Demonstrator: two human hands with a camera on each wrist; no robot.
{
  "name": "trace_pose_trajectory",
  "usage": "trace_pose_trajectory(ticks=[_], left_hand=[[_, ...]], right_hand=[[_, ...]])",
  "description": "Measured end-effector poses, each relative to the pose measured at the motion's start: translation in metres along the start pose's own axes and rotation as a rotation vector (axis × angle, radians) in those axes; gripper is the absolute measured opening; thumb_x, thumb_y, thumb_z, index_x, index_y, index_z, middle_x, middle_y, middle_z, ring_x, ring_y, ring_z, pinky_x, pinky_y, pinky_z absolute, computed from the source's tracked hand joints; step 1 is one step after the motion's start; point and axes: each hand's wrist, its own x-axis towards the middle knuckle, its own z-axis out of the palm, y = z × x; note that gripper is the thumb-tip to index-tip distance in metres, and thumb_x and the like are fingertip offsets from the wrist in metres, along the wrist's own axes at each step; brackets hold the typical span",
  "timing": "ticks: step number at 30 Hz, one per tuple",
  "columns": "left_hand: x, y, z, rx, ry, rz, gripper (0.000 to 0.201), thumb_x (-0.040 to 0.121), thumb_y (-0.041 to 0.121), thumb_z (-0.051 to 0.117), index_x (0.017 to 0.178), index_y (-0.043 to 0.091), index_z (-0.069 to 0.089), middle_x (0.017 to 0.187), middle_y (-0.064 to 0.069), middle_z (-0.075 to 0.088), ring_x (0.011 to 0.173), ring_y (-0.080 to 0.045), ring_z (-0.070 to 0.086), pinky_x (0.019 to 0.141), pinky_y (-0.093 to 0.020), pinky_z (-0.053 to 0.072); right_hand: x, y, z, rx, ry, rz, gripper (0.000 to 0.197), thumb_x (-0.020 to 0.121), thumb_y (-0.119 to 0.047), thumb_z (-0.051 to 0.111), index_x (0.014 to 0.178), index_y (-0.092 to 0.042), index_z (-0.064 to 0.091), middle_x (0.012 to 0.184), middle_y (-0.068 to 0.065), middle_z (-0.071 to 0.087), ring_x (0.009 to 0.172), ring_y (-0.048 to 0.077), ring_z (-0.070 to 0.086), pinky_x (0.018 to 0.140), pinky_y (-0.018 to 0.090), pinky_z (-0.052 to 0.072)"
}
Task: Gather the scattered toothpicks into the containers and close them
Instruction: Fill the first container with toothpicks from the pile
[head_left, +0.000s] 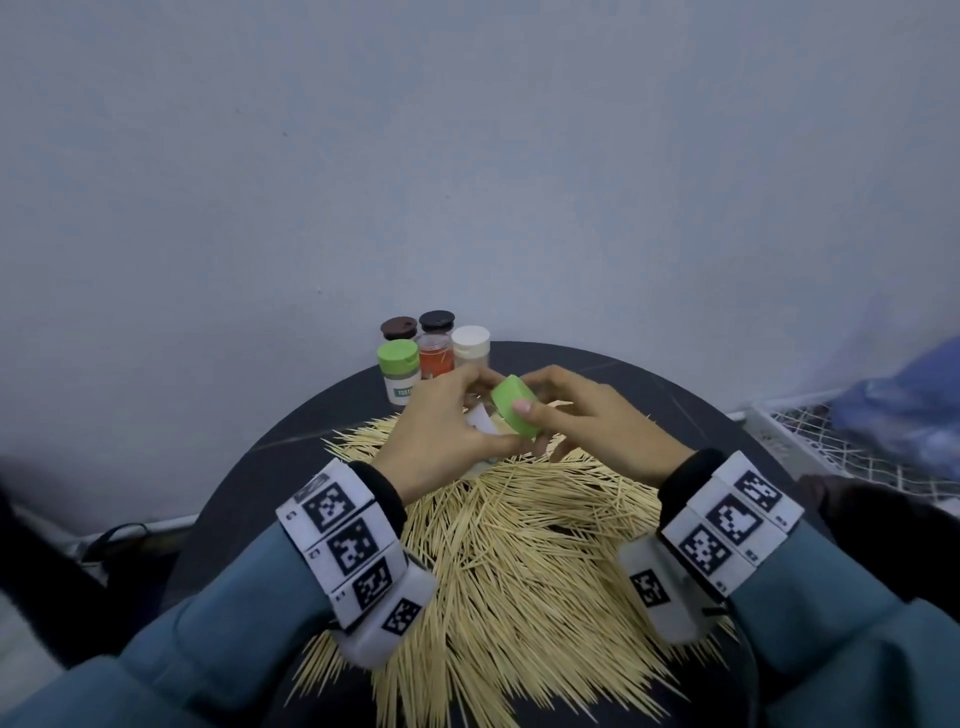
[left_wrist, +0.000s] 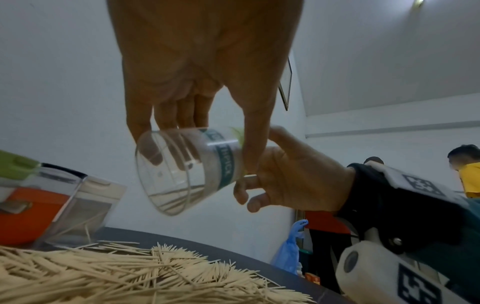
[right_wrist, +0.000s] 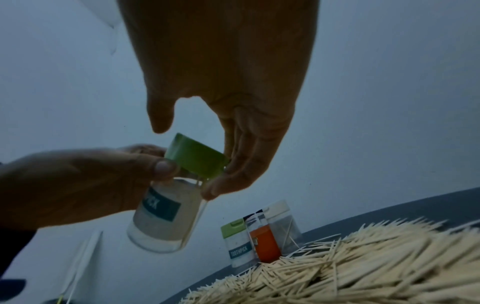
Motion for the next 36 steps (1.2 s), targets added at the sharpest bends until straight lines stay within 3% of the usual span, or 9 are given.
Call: trace_pose_trajectory(ticks=[5, 10, 12, 16, 18, 24, 27, 33, 36], left_hand=[[0.0, 0.001, 0.003, -0.006, -0.006, -0.011, 0.058, 0.064, 0.029, 0.085, 0.115, 0.017, 0.062, 0.093, 0.02, 0.06, 0.087, 0.012, 0.055, 0.071, 0.0, 0.041], [0.003, 0.001, 0.004, 0.008, -0.025, -0.023, 0.054, 0.066, 0.029, 0.085, 0.114, 0.014, 0.065, 0.095, 0.013, 0.064, 0.083, 0.013, 0.054, 0.068, 0.002, 0.039], [0.004, 0.001, 0.004, -0.005, -0.039, -0.031, 0.052, 0.066, 0.028, 0.085, 0.113, 0.013, 0.066, 0.098, 0.01, 0.067, 0.088, 0.007, 0.059, 0.073, -0.002, 0.043], [0.007, 0.002, 0.005, -0.049, -0.08, -0.051, 0.052, 0.067, 0.027, 0.084, 0.114, 0.011, 0.067, 0.104, 0.004, 0.071, 0.098, -0.006, 0.064, 0.091, -0.024, 0.05], [0.007, 0.0, 0.006, -0.07, -0.106, -0.055, 0.054, 0.066, 0.027, 0.084, 0.114, 0.009, 0.067, 0.106, 0.003, 0.071, 0.1, -0.007, 0.064, 0.092, -0.025, 0.05], [0.007, -0.001, 0.006, -0.116, -0.156, -0.027, 0.056, 0.067, 0.026, 0.083, 0.118, 0.01, 0.065, 0.113, 0.004, 0.069, 0.105, -0.004, 0.062, 0.094, -0.016, 0.044], [0.008, -0.002, 0.008, -0.12, -0.167, -0.035, 0.058, 0.068, 0.029, 0.082, 0.12, 0.012, 0.063, 0.117, 0.004, 0.067, 0.11, -0.005, 0.06, 0.097, -0.017, 0.042], [0.018, 0.004, 0.016, -0.211, -0.158, -0.073, 0.053, 0.073, 0.027, 0.079, 0.121, 0.02, 0.06, 0.12, 0.007, 0.064, 0.115, -0.005, 0.057, 0.105, -0.027, 0.041], [0.027, 0.015, 0.022, -0.241, -0.181, -0.049, 0.052, 0.075, 0.025, 0.078, 0.122, 0.021, 0.057, 0.122, 0.01, 0.061, 0.118, -0.005, 0.054, 0.105, -0.026, 0.039]], right_hand=[[0.0, 0.004, -0.003, -0.086, 0.032, -0.053, 0.038, 0.087, -0.037, 0.057, 0.118, -0.016, 0.053, 0.104, 0.0, 0.066, 0.076, 0.014, 0.067, 0.068, 0.028, 0.056], [0.0, 0.006, -0.007, -0.129, 0.028, -0.099, 0.042, 0.09, -0.032, 0.055, 0.128, -0.013, 0.051, 0.116, 0.001, 0.061, 0.077, 0.006, 0.063, 0.067, 0.022, 0.054], [0.001, 0.006, -0.008, -0.124, 0.009, -0.108, 0.042, 0.091, -0.029, 0.054, 0.129, -0.012, 0.05, 0.116, 0.001, 0.06, 0.078, 0.004, 0.062, 0.066, 0.022, 0.053], [0.0, 0.006, -0.014, -0.129, -0.042, -0.122, 0.041, 0.092, -0.026, 0.052, 0.13, -0.011, 0.048, 0.11, -0.003, 0.059, 0.073, -0.006, 0.061, 0.066, 0.018, 0.051], [0.001, 0.008, -0.018, -0.145, -0.071, -0.122, 0.041, 0.092, -0.027, 0.051, 0.13, -0.012, 0.048, 0.107, -0.007, 0.059, 0.073, -0.008, 0.06, 0.067, 0.016, 0.051], [0.003, 0.01, -0.028, -0.098, -0.117, -0.12, 0.054, 0.083, -0.039, 0.047, 0.129, -0.012, 0.05, 0.11, -0.008, 0.061, 0.089, 0.004, 0.062, 0.074, 0.021, 0.053], [0.002, 0.011, -0.031, -0.078, -0.113, -0.092, 0.052, 0.082, -0.041, 0.049, 0.126, -0.013, 0.052, 0.112, -0.004, 0.062, 0.094, 0.012, 0.063, 0.079, 0.028, 0.052], [-0.003, 0.016, -0.056, -0.143, 0.058, 0.02, 0.047, 0.081, -0.039, 0.061, 0.122, -0.017, 0.054, 0.116, 0.003, 0.064, 0.101, 0.016, 0.064, 0.09, 0.032, 0.051], [-0.008, 0.025, -0.074, -0.356, 0.136, 0.121, 0.046, 0.084, -0.031, 0.066, 0.125, -0.016, 0.052, 0.115, 0.002, 0.06, 0.1, 0.015, 0.059, 0.087, 0.024, 0.045]])
